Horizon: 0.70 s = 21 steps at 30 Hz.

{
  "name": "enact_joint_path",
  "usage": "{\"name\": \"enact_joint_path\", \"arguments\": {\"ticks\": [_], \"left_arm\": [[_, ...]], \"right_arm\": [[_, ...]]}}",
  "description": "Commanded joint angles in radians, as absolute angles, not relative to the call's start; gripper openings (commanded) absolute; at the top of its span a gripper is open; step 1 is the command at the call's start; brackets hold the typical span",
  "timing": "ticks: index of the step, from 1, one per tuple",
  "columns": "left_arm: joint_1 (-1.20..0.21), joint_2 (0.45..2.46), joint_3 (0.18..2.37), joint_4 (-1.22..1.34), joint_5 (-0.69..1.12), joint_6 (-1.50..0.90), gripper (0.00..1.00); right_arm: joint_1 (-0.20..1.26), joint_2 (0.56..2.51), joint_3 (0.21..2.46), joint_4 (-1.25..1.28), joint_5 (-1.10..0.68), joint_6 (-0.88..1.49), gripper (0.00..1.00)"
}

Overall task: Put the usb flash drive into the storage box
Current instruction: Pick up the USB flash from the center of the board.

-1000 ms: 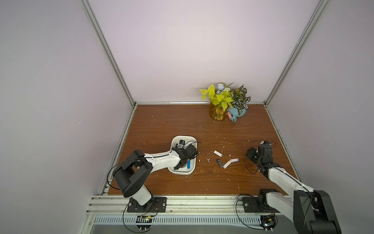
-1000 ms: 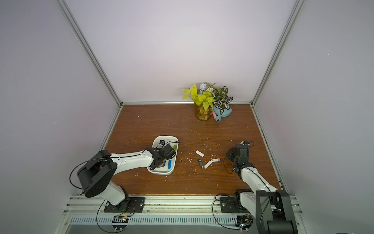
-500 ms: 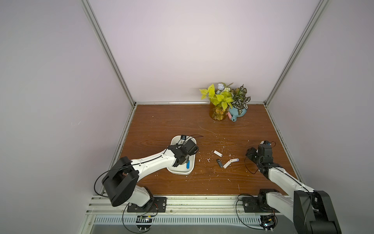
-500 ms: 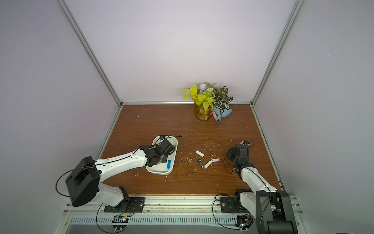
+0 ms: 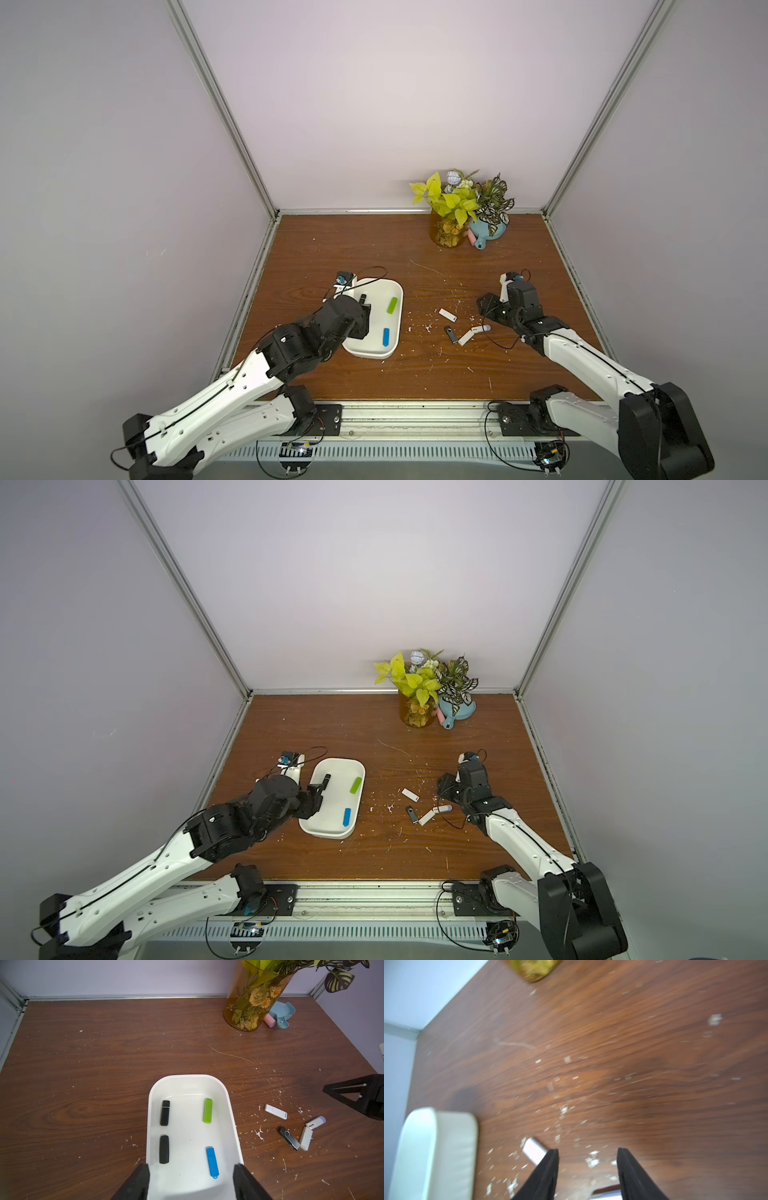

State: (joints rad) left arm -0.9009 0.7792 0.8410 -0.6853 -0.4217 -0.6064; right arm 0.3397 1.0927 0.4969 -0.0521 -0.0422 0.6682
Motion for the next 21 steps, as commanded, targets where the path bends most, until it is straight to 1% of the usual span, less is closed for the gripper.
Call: {"name": "enact_joint_path", "arguments": {"ticks": [1,3,7,12,15,18,21], "left_arm": [[-0.893,0.735,0.82,-0.717,-0.452,-0.589,0.64],[-0.893,0.725,0.805,-0.705,-0.455,-0.588,0.65],[-0.892,0.76,0.803,-0.699,-0.436,-0.583,0.65],[-0.892,0.78,0.804,-0.699,-0.42,-0.58,0.66],[-0.892,0.775,0.803,-0.699,-0.422,-0.581,0.66],[-0.891,0.776,0.801,-0.699,-0.422,-0.583,0.66],[-0.893,0.779,0.802,-0.7,-0.423,-0.583,0.66]], "right_arm": [[0.421,1.055,0.49,-0.191,-0.015,0.768,0.51],[0.47,1.04,0.485,-0.222,0.001,0.802,0.5],[0.522,1.001,0.469,-0.283,0.038,0.835,0.51],[0.526,0.954,0.435,-0.328,0.094,0.856,0.54],[0.526,0.971,0.408,-0.298,0.067,0.868,0.58],[0.526,1.0,0.396,-0.268,0.079,0.883,0.62],[0.526,1.038,0.4,-0.239,0.103,0.884,0.63]]}}
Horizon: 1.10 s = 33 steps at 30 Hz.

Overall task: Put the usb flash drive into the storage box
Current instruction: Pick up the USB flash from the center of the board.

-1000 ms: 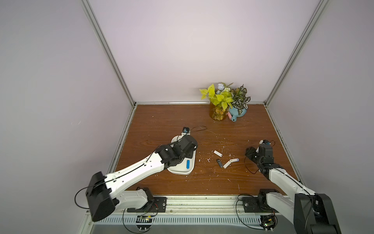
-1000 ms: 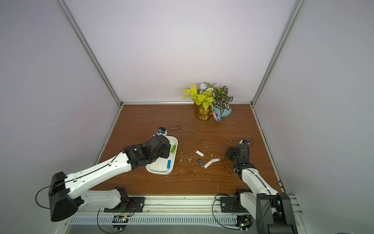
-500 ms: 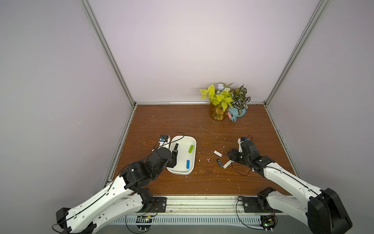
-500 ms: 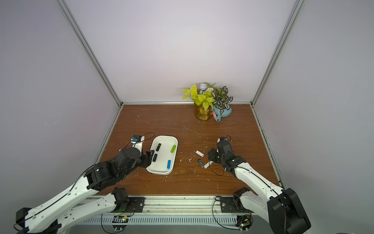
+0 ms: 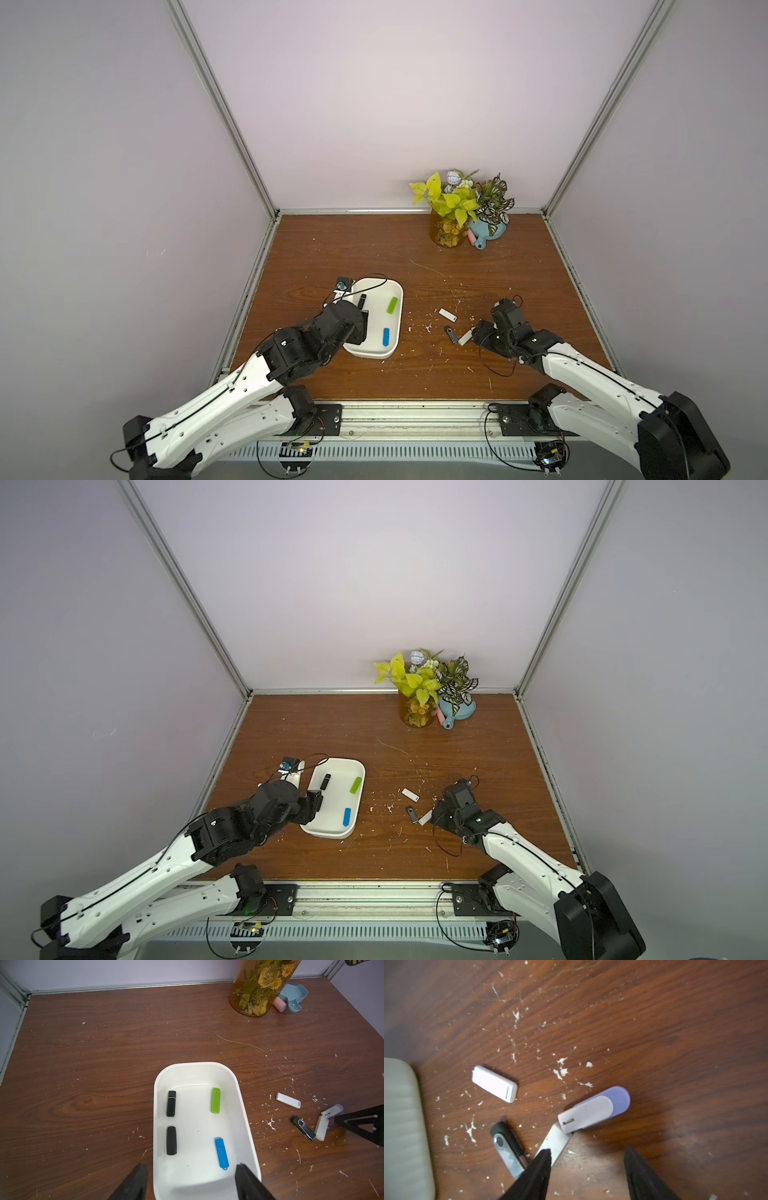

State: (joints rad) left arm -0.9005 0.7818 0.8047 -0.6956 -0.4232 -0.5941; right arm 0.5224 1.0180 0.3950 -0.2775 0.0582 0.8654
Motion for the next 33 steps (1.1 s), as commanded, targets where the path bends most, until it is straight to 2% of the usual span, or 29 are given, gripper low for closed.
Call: {"name": "enact_joint_path", "arguments": {"ticks": [1,10,19,25,33], "left_arm": [[-0.892,0.779,0.801,-0.699,-0.423,-0.583,0.66],[-0.892,0.779,0.8,-0.699,-0.423,-0.583,0.67],[-0.892,0.787,0.799,-0.699,-0.423,-0.583,0.67],[-0.893,0.781,0.8,-0.698,-0.427,-0.581,0.67],[-0.891,0.789,0.799,-0.696,-0.432,-0.578,0.67]], "right_arm": [[0.525,1.055,0.406,-0.232,0.11,0.883,0.64],[0.52,1.231,0.494,-0.197,0.129,0.847,0.61],[0.52,1.373,0.601,-0.249,0.124,0.744,0.44],[0.521,1.413,0.637,-0.304,0.136,0.666,0.38],[0.521,1.443,0.656,-0.355,0.162,0.597,0.21]]}}
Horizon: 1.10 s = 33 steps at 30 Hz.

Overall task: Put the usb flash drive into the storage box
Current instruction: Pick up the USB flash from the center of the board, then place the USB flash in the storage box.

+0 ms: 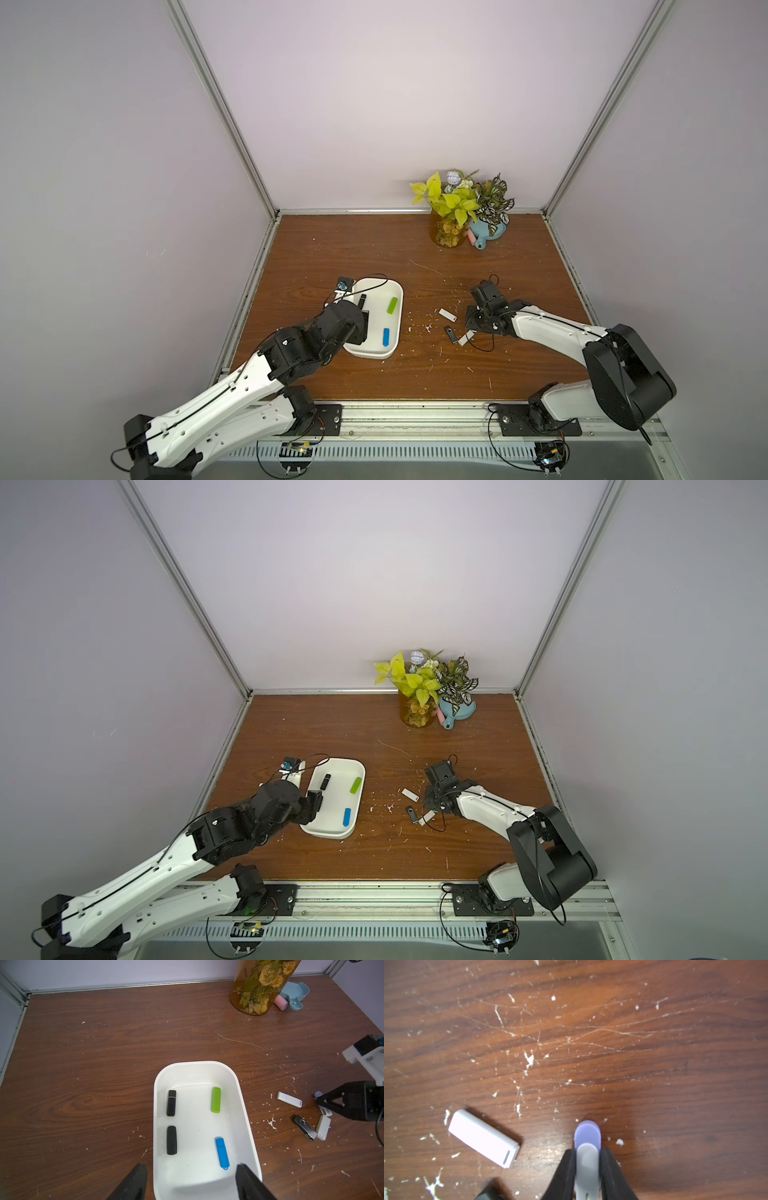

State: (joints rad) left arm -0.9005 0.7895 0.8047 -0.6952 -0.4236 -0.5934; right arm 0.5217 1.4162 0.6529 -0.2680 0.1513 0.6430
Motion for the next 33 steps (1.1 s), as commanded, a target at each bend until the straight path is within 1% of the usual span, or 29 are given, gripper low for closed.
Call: {"name": "enact_joint_path", "arguments": {"ticks": [1,5,9,13,15,17,19,21,24,27,33], "left_arm": [[-0.891,0.787,0.799,-0.697,-0.431,-0.578,0.67],[-0.891,0.779,0.798,-0.697,-0.436,-0.582,0.67],[-0.893,0.776,0.798,-0.697,-0.438,-0.581,0.67],[-0.893,0.764,0.797,-0.696,-0.447,-0.583,0.67],[-0.89,0.757,0.798,-0.698,-0.452,-0.586,0.67],[-0.886,0.749,0.798,-0.697,-0.454,-0.586,0.67],[-0.873,0.738,0.8,-0.697,-0.452,-0.582,0.67],[-0.856,0.721,0.8,-0.696,-0.455,-0.583,0.67],[-0.844,0.69,0.798,-0.697,-0.471,-0.589,0.67],[-0.844,0.661,0.793,-0.698,-0.489,-0.597,0.67],[-0.841,0.615,0.791,-0.699,-0.517,-0.608,0.67]], "right_arm": [[0.52,1.445,0.66,-0.357,0.166,0.59,0.19],[0.521,1.418,0.709,-0.381,0.18,0.582,0.15],[0.534,1.32,0.818,-0.404,0.11,0.602,0.12],[0.641,1.218,0.862,-0.229,-0.052,0.73,0.12],[0.717,1.222,0.896,-0.166,-0.042,0.817,0.12],[0.822,1.259,0.942,-0.112,0.032,0.874,0.11],[0.928,1.337,1.023,-0.082,0.118,0.905,0.11],[0.993,1.439,1.122,-0.087,0.177,0.919,0.14],[1.03,1.587,1.216,-0.056,0.184,0.966,0.15],[1.045,1.69,1.258,-0.01,0.206,1.002,0.16],[1.044,1.896,1.362,0.009,0.164,1.043,0.16]]}}
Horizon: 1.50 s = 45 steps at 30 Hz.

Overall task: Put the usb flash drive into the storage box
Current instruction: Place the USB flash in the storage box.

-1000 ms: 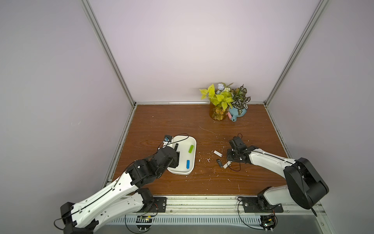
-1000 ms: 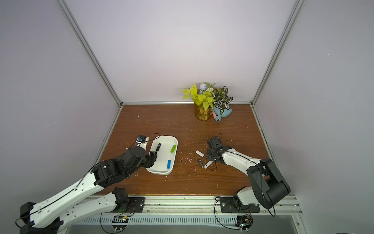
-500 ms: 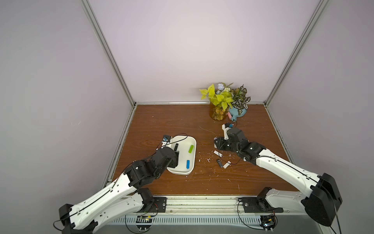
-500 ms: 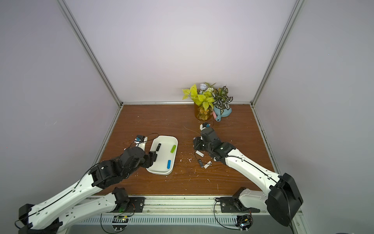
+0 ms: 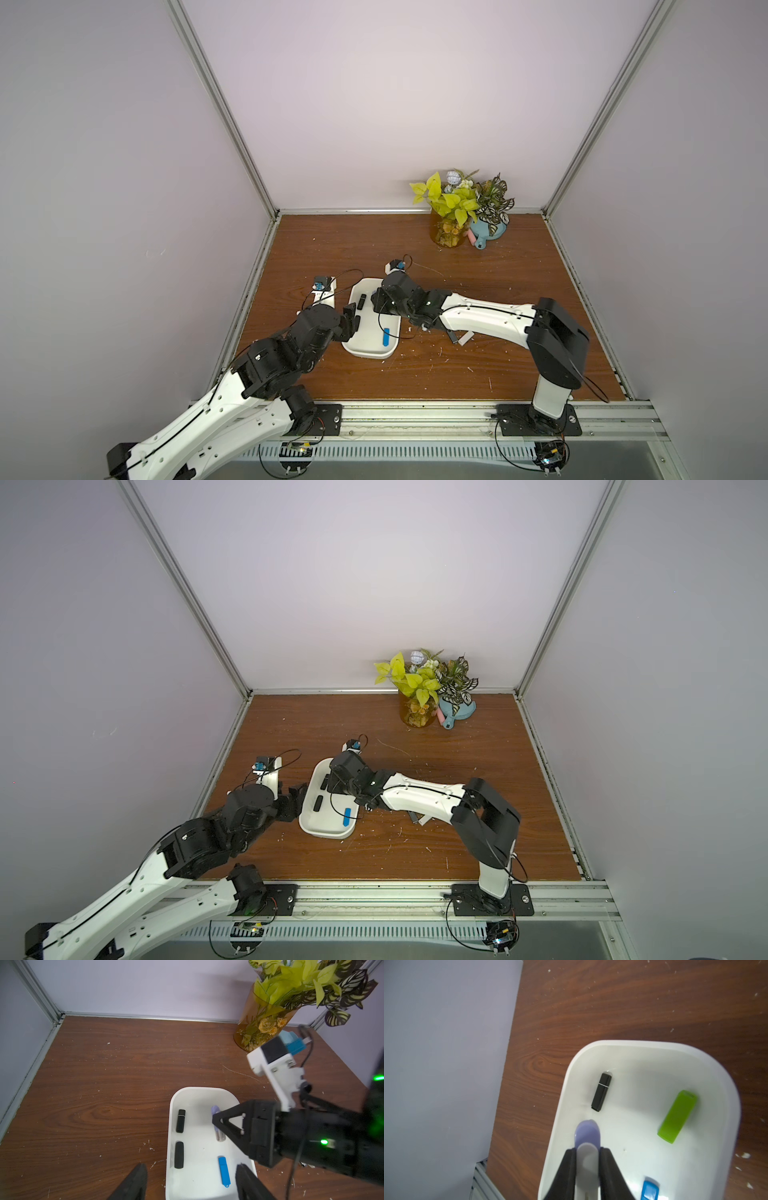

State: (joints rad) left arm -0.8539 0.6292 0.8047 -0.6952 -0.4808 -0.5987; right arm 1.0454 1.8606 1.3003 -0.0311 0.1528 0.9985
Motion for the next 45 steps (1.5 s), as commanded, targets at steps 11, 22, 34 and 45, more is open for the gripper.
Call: {"name": "enact_joint_path", "arguments": {"ticks": [11,22,34,45], "left_arm": [[-0.838,0.632,0.791,-0.698,-0.507,-0.602,0.67],[-0.836,0.646,0.79,-0.698,-0.502,-0.601,0.68],[-0.837,0.657,0.79,-0.698,-0.498,-0.6,0.68],[-0.836,0.648,0.79,-0.698,-0.499,-0.602,0.68]], "right_arm": [[1.04,2.115,1.526,-0.052,0.199,1.079,0.2],[1.032,2.152,1.531,-0.063,0.243,1.13,0.26],[1.032,2.178,1.566,-0.094,0.238,1.151,0.38],[1.033,2.0,1.6,-0.183,0.289,0.975,0.42]]}}
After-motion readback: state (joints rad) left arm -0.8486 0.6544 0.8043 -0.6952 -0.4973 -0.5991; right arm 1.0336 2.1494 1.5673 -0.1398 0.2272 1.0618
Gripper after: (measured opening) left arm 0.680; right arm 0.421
